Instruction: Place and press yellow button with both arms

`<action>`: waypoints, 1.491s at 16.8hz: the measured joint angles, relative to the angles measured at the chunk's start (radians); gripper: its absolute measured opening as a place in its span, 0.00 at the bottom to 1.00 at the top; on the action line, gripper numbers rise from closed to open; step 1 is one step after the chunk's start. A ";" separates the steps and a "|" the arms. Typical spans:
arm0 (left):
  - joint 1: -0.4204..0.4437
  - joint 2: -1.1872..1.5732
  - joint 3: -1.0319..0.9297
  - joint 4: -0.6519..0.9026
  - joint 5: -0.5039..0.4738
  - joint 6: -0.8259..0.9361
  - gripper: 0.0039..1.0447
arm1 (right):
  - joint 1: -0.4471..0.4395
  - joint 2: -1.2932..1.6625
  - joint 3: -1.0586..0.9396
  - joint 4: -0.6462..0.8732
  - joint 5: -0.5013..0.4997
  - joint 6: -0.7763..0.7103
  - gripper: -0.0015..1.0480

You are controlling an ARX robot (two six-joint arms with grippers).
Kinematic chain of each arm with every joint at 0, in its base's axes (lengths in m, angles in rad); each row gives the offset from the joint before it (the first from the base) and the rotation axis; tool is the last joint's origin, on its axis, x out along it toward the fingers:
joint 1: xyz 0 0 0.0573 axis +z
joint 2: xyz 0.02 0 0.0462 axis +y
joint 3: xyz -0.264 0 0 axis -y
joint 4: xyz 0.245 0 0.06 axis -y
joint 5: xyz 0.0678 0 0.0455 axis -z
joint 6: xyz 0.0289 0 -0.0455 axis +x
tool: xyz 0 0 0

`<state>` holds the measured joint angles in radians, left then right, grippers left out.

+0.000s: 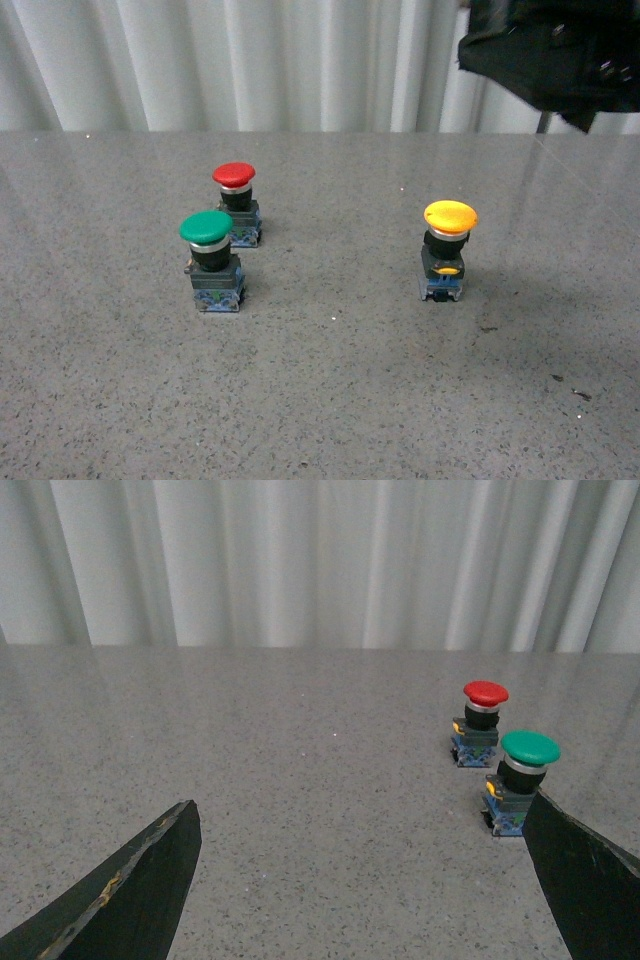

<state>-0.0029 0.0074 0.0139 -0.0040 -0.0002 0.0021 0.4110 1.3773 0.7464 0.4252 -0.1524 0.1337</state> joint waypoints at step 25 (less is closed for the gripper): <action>0.000 0.000 0.000 0.000 0.000 0.000 0.94 | -0.411 -1.064 -0.699 -0.158 0.152 -0.127 0.02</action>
<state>-0.0029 0.0074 0.0139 -0.0040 -0.0002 0.0021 -0.0002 0.3134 0.0471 0.2676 -0.0006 0.0071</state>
